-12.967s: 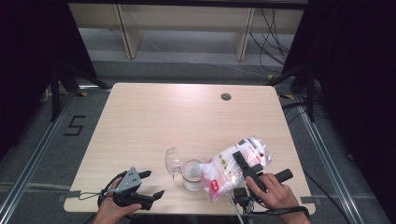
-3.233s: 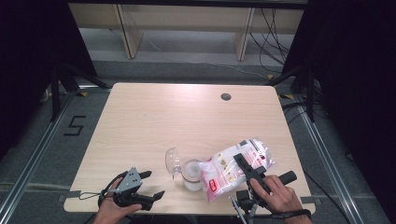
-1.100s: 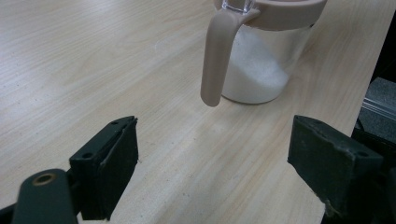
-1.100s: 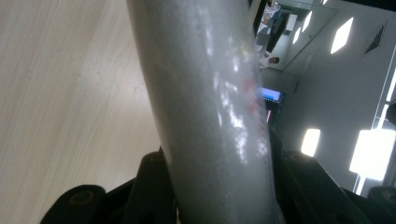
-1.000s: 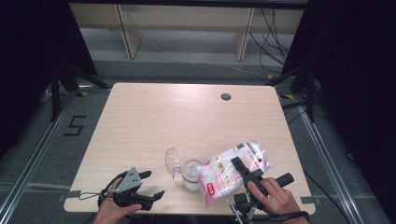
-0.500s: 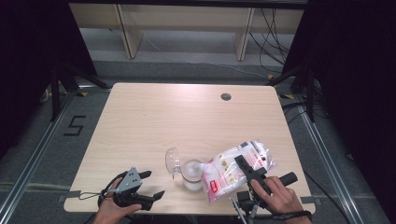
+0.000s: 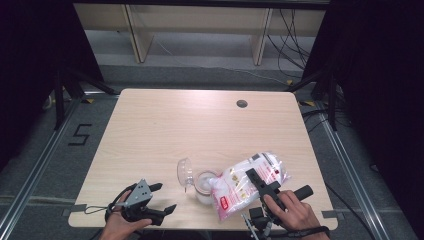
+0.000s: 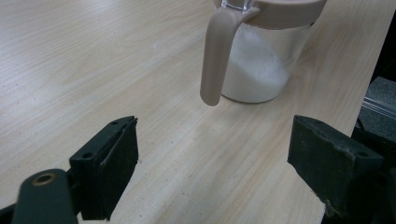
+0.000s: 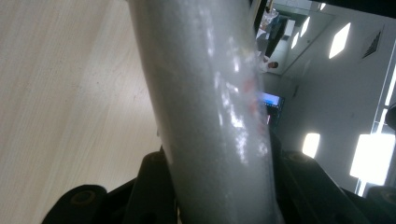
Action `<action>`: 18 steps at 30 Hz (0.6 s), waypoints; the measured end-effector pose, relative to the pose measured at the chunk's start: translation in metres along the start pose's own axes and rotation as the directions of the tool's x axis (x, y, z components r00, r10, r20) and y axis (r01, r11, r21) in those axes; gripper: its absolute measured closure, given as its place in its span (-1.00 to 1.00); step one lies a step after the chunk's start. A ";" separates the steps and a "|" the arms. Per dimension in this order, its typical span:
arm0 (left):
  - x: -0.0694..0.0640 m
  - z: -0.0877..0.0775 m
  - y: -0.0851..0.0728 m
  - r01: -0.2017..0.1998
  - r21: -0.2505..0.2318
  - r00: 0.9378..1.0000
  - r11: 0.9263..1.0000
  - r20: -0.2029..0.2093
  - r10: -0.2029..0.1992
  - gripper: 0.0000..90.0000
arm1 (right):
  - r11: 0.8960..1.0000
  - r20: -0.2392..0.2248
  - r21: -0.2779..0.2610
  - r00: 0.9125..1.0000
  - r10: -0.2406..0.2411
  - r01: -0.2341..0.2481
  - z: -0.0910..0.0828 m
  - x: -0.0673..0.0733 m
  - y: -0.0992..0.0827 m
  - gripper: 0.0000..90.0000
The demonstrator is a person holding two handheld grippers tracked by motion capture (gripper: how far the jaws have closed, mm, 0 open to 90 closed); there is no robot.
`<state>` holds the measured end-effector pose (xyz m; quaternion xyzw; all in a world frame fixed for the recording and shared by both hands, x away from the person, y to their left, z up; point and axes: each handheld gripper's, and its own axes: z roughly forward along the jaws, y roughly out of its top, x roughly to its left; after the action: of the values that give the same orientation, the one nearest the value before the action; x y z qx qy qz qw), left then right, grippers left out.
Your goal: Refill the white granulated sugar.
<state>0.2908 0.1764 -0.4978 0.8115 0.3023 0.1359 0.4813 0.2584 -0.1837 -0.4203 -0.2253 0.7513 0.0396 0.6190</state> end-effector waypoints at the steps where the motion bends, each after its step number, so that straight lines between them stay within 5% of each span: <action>1: 0.001 0.000 0.000 -0.007 0.007 1.000 1.000 -0.001 0.007 -0.65 | 1.000 0.008 -0.002 1.000 -0.010 0.010 0.000 -0.002 0.000 0.54; 10: 0.001 0.000 0.000 -0.010 0.011 1.000 1.000 -0.004 0.010 -0.65 | 1.000 0.010 0.022 1.000 -0.009 0.009 -0.001 -0.002 -0.008 0.54; 13: 0.001 0.000 0.000 -0.007 0.008 1.000 1.000 -0.001 0.007 -0.65 | 0.999 0.007 0.023 0.999 0.036 -0.036 -0.001 0.002 -0.009 0.54; 17: 0.001 -0.001 0.000 -0.007 0.007 1.000 1.000 -0.001 0.007 -0.65 | 1.000 0.007 0.008 1.000 -0.018 0.017 0.000 -0.002 -0.007 0.55; 18: 0.001 -0.001 0.000 -0.006 0.006 1.000 1.000 -0.001 0.006 -0.65 | 1.000 0.002 0.015 1.000 0.017 -0.017 -0.001 0.002 -0.007 0.55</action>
<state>0.2912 0.1776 -0.4974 0.8137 0.3003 0.1371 0.4784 0.2600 -0.1908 -0.4202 -0.2142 0.7529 0.0395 0.6210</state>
